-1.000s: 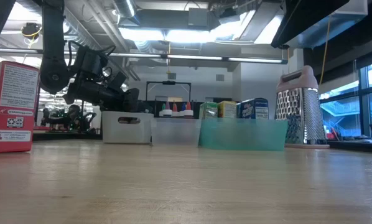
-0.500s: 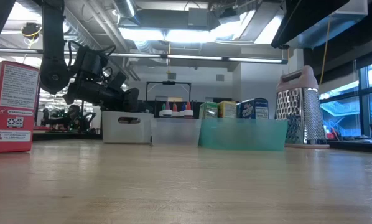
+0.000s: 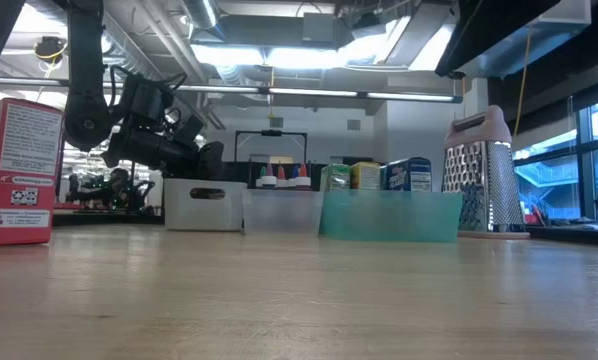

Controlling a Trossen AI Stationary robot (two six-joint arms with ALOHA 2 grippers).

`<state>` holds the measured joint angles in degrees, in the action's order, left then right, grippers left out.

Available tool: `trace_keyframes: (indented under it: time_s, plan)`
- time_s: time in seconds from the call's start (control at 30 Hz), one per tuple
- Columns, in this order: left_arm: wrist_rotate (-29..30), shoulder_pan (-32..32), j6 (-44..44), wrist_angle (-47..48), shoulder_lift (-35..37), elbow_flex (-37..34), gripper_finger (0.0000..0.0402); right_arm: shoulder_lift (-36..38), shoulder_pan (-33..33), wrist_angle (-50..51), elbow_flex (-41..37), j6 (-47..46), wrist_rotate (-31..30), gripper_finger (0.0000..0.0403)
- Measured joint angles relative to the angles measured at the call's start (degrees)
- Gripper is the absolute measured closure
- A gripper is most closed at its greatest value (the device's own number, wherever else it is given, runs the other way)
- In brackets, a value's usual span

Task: Pick & Place Kitchen Items
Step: Put the black seasoning can into the gray bin

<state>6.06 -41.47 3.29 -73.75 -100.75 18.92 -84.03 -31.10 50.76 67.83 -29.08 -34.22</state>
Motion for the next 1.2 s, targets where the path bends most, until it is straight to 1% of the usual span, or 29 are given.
trace_keyframes:
  time_s: [0.23, 0.6, 0.9, 1.2]
  plan:
    - [0.25, 0.00, 0.02, 0.83, 0.00, 0.00, 0.0190, 0.00, 0.01, -0.04, 0.00, 0.00, 0.13, 0.0149]
    - [0.29, 0.02, 0.01, 2.01, 0.02, 0.00, 0.0190, 0.00, 0.00, -0.05, 0.00, -0.02, 0.13, 0.0149]
    - [0.33, 0.01, 0.02, 2.05, 0.02, 0.00, 0.0201, 0.00, -0.02, -0.04, 0.00, -0.02, 0.11, 0.0149]
    - [0.33, 0.11, -0.19, 4.23, 0.17, 0.11, 0.0207, 0.00, 0.01, -0.05, 0.00, -0.02, 0.08, 0.0149]
